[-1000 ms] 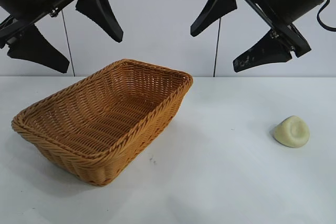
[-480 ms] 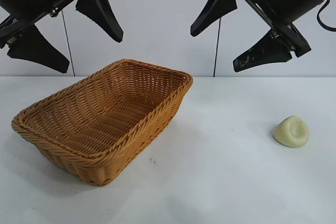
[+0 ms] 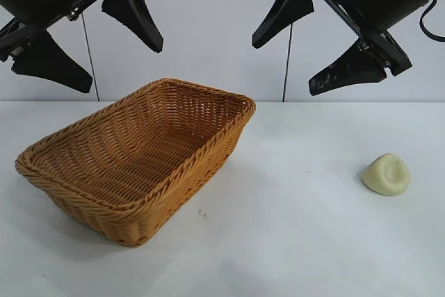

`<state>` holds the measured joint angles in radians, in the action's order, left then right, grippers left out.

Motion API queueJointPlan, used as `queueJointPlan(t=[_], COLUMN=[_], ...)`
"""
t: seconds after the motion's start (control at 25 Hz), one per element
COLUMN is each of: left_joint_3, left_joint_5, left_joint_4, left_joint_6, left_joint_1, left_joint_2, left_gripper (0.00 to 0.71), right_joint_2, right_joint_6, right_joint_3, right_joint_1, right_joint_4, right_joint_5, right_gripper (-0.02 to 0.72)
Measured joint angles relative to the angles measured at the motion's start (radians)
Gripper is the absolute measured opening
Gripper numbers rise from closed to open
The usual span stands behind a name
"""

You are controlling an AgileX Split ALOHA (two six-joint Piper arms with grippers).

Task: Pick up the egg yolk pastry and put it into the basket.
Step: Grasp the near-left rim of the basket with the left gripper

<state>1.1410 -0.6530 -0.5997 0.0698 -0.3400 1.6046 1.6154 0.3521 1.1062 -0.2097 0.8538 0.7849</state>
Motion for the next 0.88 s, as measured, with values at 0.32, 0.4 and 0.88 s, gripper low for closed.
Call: queueJointPlan(t=[0.32,0.4,0.88], left_joint_3=[0.000,0.000,0.000], left_joint_5=[0.012,0.010,-0.137], left_joint_4=[0.000,0.000,0.162], left_joint_6=[0.000,0.000,-0.257], left_joint_1=[0.005,0.018,0.058], left_joint_2=[-0.001,-0.015,-0.150], left_gripper=[0.689,0.689,0.689], right_joint_2=[0.000,0.000,0.000], right_joint_6=[0.000,0.000,0.000], right_joint_3=[0.000,0.000,0.000], right_joint_1=[0.000,0.000,0.000], right_joint_4=[0.000,0.000,0.000], right_joint_5=[0.000,0.000,0.000], right_gripper=[0.636,0.636,0.636])
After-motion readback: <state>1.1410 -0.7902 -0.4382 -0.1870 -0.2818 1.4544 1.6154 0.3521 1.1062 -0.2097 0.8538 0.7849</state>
